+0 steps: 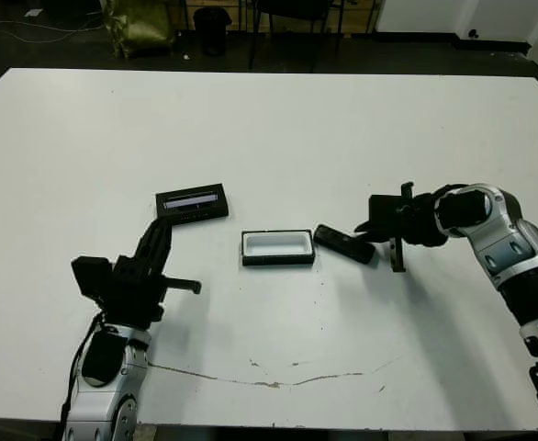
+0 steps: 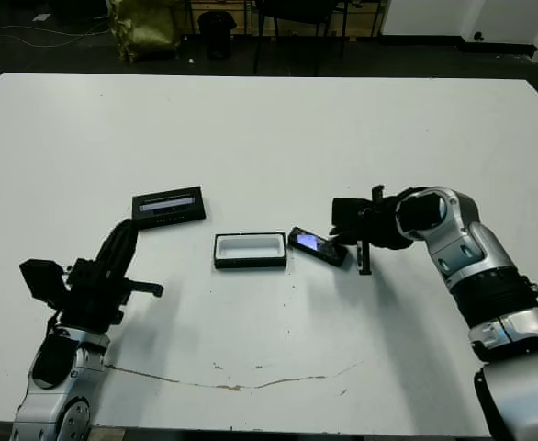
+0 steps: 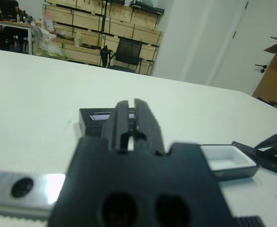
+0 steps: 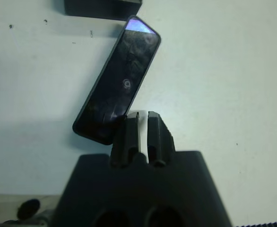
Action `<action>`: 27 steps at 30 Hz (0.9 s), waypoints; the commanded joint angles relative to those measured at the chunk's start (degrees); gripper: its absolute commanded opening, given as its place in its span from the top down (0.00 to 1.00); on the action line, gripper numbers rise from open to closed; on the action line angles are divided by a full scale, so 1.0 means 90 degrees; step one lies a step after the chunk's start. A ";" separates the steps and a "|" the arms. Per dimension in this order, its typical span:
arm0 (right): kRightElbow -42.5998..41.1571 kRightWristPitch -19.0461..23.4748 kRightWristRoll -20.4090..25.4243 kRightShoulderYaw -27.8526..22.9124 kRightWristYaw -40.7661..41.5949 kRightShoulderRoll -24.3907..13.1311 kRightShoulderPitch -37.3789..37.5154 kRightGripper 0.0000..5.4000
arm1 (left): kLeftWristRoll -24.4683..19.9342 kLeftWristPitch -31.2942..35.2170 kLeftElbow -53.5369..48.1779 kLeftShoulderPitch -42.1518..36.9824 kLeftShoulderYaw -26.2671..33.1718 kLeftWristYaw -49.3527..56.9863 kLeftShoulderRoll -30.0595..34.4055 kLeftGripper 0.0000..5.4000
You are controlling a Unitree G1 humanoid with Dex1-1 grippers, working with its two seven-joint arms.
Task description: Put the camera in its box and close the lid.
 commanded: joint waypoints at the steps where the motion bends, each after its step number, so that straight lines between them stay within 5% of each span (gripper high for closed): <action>1: -0.0234 0.0189 0.0037 0.0004 0.0127 -0.0166 0.0266 1.00 | 0.0023 0.0046 0.0105 0.0069 0.0026 0.0034 0.0013 1.00; 19: -0.0377 0.0174 -0.0097 0.0130 0.0242 -0.0265 0.0274 1.00 | 0.0069 0.0190 -0.0023 0.0114 0.0001 0.0116 0.0030 1.00; 27: -0.0414 0.0203 -0.0576 -0.0421 -0.1764 -0.0218 0.0654 1.00 | -0.0003 0.0214 -0.0032 0.0122 0.0000 0.0067 0.0030 1.00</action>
